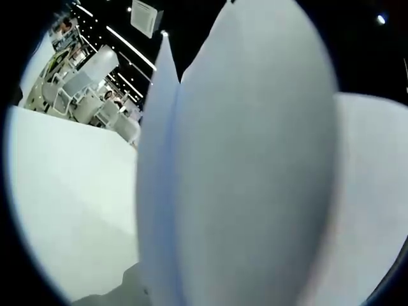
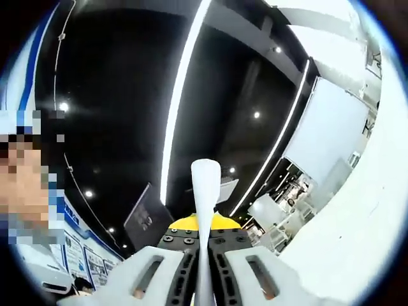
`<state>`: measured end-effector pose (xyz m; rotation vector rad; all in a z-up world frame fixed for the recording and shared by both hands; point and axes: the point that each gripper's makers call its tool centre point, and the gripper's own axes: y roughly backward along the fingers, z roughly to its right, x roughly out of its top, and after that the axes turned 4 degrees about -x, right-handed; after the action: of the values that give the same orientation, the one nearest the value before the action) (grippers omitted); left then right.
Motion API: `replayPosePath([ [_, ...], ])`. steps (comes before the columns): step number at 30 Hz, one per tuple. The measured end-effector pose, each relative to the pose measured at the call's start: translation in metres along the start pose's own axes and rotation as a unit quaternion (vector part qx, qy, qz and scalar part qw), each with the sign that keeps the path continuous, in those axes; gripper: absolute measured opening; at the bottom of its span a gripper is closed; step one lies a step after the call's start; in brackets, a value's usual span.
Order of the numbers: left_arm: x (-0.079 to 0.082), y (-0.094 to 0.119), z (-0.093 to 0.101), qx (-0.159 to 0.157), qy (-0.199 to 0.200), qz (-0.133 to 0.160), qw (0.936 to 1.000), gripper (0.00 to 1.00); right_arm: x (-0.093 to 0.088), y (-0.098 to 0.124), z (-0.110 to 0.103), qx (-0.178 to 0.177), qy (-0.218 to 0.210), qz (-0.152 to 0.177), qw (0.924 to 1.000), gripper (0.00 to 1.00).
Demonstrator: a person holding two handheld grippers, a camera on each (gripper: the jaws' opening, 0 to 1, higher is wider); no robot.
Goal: Organize the stack of printing papers by aligning and flattening the scattered papers on the table
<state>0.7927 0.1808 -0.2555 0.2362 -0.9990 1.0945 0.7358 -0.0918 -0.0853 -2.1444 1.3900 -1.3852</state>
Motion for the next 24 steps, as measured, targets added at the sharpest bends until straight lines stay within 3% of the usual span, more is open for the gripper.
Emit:
replayPosePath([
  [6,0.000,0.000,0.000,0.000,0.001,0.000,1.0000,0.06,-0.010,-0.002,0.005,-0.011,0.025,-0.003,0.9996,0.00],
  [24,0.000,0.000,0.000,0.000,0.003,0.001,1.0000,0.07,-0.034,-0.004,0.024,-0.023,-0.001,-0.011,0.9997,0.00],
])
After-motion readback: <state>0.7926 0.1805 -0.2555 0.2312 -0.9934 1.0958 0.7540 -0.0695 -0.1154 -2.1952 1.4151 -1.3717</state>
